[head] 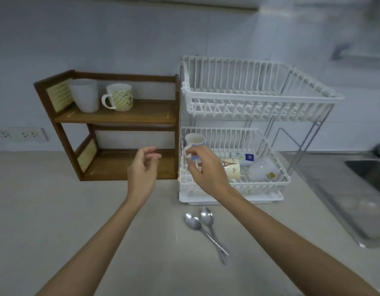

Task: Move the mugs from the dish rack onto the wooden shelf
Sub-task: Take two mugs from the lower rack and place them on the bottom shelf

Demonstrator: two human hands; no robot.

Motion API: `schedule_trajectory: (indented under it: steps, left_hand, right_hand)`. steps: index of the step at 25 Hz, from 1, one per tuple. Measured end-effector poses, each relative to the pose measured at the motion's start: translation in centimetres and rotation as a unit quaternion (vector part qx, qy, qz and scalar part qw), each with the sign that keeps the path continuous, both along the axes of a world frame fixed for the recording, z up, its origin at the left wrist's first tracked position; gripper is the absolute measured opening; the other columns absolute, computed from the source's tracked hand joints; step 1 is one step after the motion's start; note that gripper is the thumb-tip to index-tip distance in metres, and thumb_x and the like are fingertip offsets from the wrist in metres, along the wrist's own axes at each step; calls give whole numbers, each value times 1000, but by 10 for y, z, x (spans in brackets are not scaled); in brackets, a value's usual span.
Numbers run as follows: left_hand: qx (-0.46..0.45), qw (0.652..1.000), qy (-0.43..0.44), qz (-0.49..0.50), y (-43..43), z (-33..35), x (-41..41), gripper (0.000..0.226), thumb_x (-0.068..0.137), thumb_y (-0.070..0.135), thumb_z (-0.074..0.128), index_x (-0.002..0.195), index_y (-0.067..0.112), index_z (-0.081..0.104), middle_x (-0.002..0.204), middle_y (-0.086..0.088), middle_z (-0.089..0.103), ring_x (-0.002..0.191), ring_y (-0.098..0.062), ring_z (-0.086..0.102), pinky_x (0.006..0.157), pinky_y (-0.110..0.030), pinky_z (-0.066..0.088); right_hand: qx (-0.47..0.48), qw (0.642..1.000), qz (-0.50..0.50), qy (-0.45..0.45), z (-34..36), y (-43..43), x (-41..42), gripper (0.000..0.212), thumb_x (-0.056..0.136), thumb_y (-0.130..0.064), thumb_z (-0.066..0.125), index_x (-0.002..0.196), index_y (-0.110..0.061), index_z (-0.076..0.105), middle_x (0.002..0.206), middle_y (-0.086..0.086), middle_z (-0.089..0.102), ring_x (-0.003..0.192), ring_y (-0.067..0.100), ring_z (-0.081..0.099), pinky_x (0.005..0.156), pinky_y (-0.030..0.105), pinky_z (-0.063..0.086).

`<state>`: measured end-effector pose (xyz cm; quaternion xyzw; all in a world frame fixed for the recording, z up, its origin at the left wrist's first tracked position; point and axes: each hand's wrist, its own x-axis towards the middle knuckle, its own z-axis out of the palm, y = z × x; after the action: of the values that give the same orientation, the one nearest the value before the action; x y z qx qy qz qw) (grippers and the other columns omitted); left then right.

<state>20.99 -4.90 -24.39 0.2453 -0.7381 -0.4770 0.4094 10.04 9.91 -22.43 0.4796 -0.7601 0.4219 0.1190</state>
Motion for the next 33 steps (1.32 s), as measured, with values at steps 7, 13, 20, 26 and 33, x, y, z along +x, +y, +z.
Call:
schedule_trajectory:
  steps: [7,13,20,26,33]
  left_hand:
    - [10,991,-70,-113,111,-11,-54,20,93,17,55,111,26,56,94,8,66,89,-8,62,76,-22,49]
    - [-59,970,-168,-164,139,-16,-91,24,94,10,50,116,13,56,101,1,62,89,-12,59,72,-11,43]
    - [-142,932,-270,-196,120,-25,-149,37,90,12,57,126,12,50,125,-4,57,112,-21,54,93,-33,44]
    - [-266,857,-394,-199,104,-41,-198,63,87,25,62,142,16,33,143,-9,40,126,-30,43,97,-41,41]
    - [-337,780,-469,-240,88,-61,-244,101,73,41,76,150,17,16,151,-6,28,135,-29,34,105,-42,36]
  right_hand:
    - [53,988,-127,-69,-40,128,-57,45,87,-15,59,131,-14,48,133,4,49,121,20,49,91,36,45]
    - [70,960,-211,-169,-57,169,-89,51,90,-20,56,138,-11,41,138,9,45,126,24,45,92,31,39]
    - [47,897,-307,-314,-59,157,-129,56,87,-23,59,134,0,41,129,19,53,119,35,51,99,42,43]
    - [149,835,-416,-327,-67,138,-160,70,85,-42,58,136,0,35,136,18,49,132,35,35,107,44,35]
    - [179,787,-475,-350,-80,113,-191,108,83,-60,56,149,4,0,149,17,39,141,34,25,115,40,17]
